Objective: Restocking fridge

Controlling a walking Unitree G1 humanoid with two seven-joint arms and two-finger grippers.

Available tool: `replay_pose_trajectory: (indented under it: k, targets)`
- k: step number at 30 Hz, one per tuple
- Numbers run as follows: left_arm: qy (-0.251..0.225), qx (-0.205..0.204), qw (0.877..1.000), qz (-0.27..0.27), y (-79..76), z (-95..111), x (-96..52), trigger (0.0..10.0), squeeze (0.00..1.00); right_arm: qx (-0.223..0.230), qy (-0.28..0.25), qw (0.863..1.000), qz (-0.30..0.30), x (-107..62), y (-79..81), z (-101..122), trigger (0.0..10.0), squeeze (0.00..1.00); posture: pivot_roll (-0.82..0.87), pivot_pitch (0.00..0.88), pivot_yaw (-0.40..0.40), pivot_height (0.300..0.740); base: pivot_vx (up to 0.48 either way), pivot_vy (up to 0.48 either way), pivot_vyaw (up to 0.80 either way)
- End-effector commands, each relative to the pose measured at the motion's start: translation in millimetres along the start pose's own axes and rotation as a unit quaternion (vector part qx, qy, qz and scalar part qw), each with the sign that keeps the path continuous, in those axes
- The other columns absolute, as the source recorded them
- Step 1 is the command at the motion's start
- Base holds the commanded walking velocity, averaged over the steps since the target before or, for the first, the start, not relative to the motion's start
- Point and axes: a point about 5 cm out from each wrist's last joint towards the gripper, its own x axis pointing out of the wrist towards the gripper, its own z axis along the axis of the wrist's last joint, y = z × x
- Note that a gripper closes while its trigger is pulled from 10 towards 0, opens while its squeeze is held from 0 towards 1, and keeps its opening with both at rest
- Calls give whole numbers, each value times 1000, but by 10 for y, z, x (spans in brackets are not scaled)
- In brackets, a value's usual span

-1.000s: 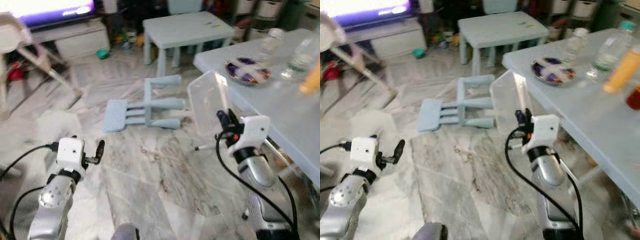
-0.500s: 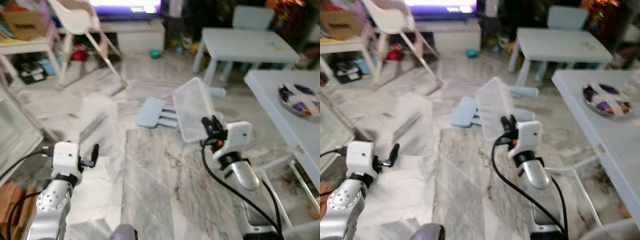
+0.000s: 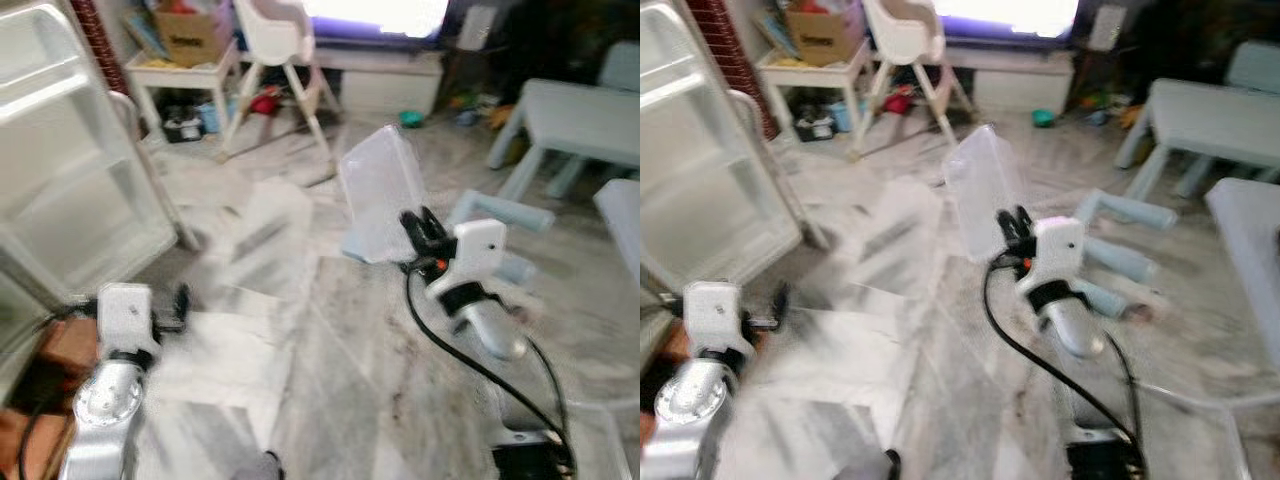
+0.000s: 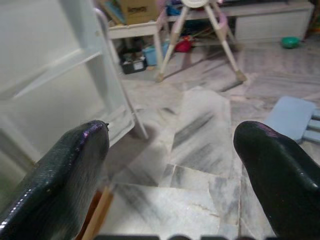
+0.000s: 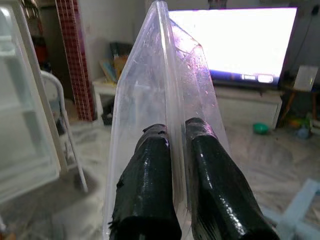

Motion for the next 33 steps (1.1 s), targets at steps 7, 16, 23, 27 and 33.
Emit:
replay_pose_trajectory:
  k: [7,16,23,27,33]
  targets:
    - [5,-10,1000,24,53,-15,0,10000,0,20,-9,995,94,-15,299,53,10000,0,57,23,-32,740,0,0,788]
    - [5,-7,1000,23,44,-10,28,10000,0,4,2,989,149,-62,369,3,10000,0,56,21,-33,740,0,0,788]
    - [14,-26,999,37,59,-46,8,10000,0,20,6,993,114,-74,297,-24,10000,0,53,21,-27,740,0,0,788]
    - [28,-64,997,38,13,-97,-21,10000,0,62,28,997,30,-82,100,-161,10000,0,50,24,-21,740,0,0,788]
    - [20,-63,998,22,-19,-60,-12,10000,0,79,34,996,-23,-83,-54,-204,10000,0,51,27,-10,740,0,0,788]
